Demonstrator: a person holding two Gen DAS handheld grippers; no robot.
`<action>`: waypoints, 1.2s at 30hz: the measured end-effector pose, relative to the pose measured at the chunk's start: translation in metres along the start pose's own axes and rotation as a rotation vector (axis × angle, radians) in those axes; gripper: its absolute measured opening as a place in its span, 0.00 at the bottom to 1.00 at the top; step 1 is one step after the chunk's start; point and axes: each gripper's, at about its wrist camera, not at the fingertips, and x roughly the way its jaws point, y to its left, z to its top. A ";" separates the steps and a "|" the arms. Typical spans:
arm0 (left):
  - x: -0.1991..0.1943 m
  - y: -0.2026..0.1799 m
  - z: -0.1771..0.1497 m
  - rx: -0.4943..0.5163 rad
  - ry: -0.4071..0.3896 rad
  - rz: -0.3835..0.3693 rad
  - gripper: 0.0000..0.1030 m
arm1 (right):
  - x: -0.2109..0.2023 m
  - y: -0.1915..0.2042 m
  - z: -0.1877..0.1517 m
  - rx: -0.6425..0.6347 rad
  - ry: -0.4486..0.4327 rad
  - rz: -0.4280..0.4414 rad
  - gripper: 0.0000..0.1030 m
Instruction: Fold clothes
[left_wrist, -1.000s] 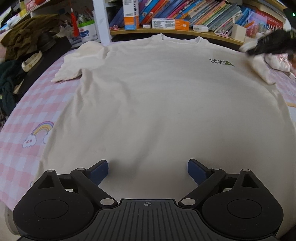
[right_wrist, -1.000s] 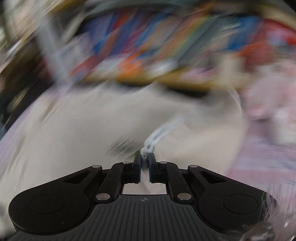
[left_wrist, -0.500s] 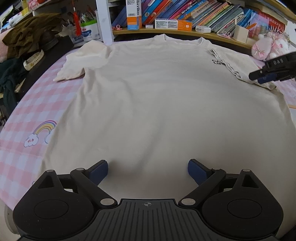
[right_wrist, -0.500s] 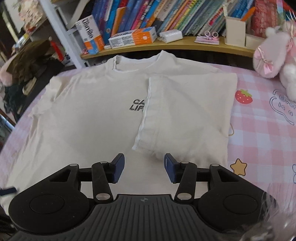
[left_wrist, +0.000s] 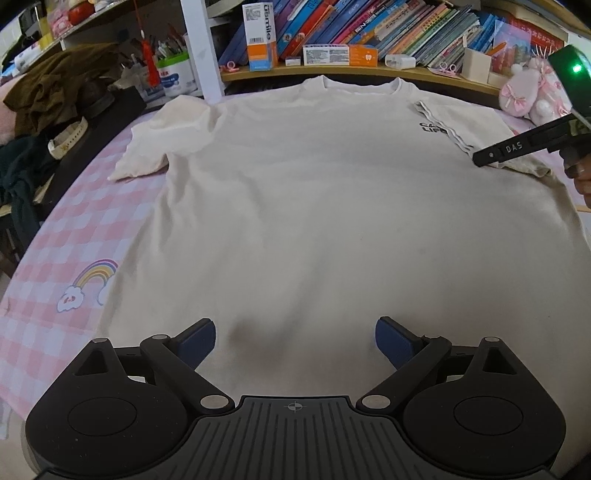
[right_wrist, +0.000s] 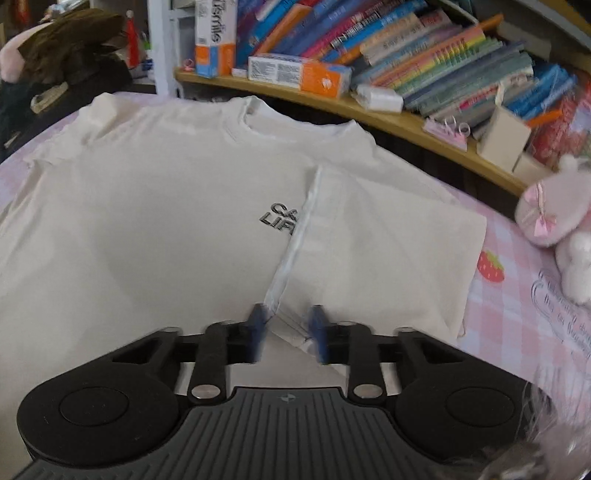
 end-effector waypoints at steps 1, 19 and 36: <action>0.000 0.001 -0.001 -0.007 0.003 0.004 0.93 | -0.001 -0.003 0.000 0.021 -0.003 0.005 0.19; -0.004 -0.002 0.006 -0.007 -0.022 -0.014 0.93 | -0.030 0.006 -0.008 0.133 -0.004 0.076 0.57; -0.002 0.058 0.015 0.158 -0.139 -0.209 0.93 | -0.078 0.081 -0.065 0.396 0.014 -0.221 0.76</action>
